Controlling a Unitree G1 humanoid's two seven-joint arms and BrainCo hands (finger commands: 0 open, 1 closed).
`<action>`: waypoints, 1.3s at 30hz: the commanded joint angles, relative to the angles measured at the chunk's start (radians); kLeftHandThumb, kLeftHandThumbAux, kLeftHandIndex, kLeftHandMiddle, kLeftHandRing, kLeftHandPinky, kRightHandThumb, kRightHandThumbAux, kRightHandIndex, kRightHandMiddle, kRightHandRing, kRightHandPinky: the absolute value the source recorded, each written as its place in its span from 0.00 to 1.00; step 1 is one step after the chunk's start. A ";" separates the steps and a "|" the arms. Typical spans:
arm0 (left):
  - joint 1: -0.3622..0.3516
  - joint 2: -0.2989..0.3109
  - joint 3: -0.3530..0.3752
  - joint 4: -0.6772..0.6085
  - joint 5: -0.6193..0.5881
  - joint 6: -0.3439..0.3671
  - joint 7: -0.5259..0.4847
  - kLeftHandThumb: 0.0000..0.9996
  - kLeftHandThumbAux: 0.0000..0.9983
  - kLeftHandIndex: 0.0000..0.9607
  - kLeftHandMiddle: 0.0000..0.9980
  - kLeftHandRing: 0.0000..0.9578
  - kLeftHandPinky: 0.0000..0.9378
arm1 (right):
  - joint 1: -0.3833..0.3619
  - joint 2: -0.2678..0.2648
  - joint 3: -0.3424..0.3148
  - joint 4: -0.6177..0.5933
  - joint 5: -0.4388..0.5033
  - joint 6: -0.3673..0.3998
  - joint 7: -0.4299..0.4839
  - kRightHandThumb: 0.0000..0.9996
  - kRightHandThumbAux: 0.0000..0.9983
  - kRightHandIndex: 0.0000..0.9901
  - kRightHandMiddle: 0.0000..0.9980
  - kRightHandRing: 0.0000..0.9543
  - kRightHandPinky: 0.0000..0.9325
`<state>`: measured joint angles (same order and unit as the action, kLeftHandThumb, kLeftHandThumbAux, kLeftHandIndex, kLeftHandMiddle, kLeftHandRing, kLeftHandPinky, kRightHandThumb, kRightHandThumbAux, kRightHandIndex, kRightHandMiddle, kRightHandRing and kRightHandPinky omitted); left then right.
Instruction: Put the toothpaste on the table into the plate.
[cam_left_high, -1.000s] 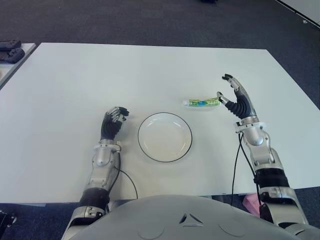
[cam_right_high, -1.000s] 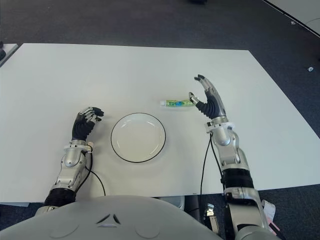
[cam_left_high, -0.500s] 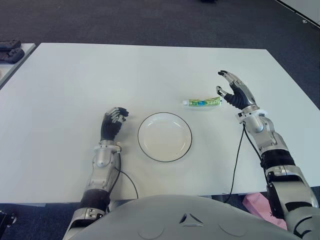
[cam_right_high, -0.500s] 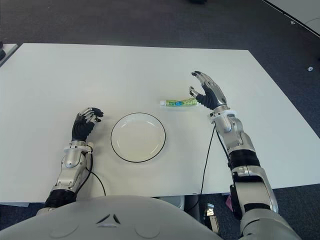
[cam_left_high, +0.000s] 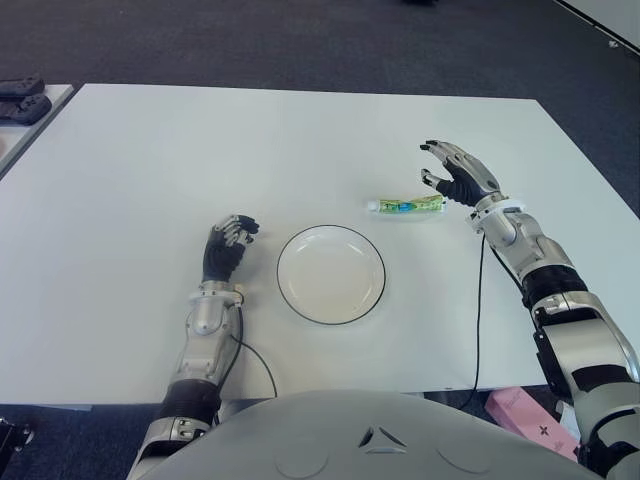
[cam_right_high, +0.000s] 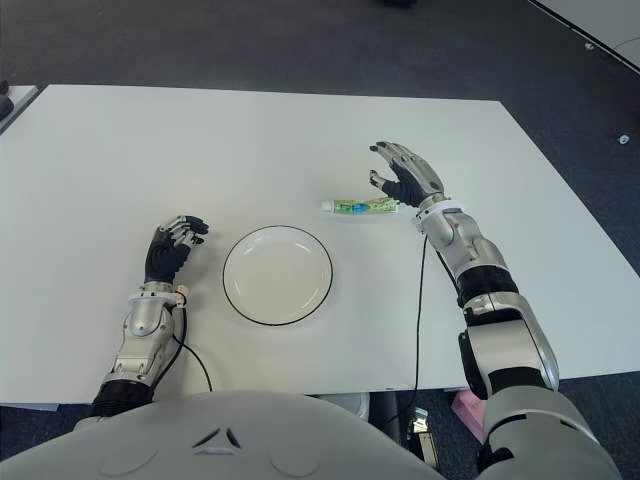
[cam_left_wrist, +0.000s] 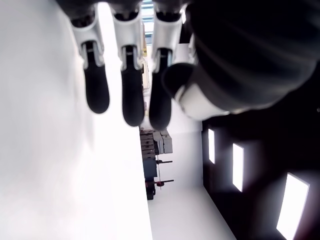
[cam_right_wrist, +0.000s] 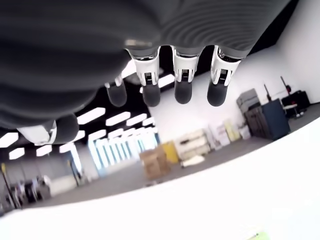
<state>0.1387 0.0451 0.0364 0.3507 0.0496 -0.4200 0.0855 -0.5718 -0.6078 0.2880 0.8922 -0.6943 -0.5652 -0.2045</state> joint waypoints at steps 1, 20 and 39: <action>0.026 -0.009 0.003 0.014 0.001 0.024 0.003 0.72 0.72 0.44 0.45 0.44 0.45 | -0.041 -0.003 0.065 0.080 -0.049 -0.043 -0.032 0.54 0.15 0.00 0.00 0.00 0.00; 0.039 -0.011 0.005 0.000 0.000 0.030 0.006 0.72 0.72 0.44 0.45 0.45 0.46 | -0.121 0.066 0.270 0.293 -0.143 -0.031 -0.040 0.53 0.14 0.00 0.00 0.00 0.00; 0.055 -0.014 0.008 -0.017 -0.013 0.028 -0.005 0.72 0.72 0.44 0.45 0.45 0.46 | -0.098 0.119 0.388 0.381 -0.188 0.031 -0.030 0.55 0.18 0.00 0.00 0.00 0.00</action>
<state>0.1712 0.0401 0.0393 0.3181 0.0429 -0.4159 0.0853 -0.6929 -0.5150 0.6469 1.2415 -0.8581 -0.5573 -0.2655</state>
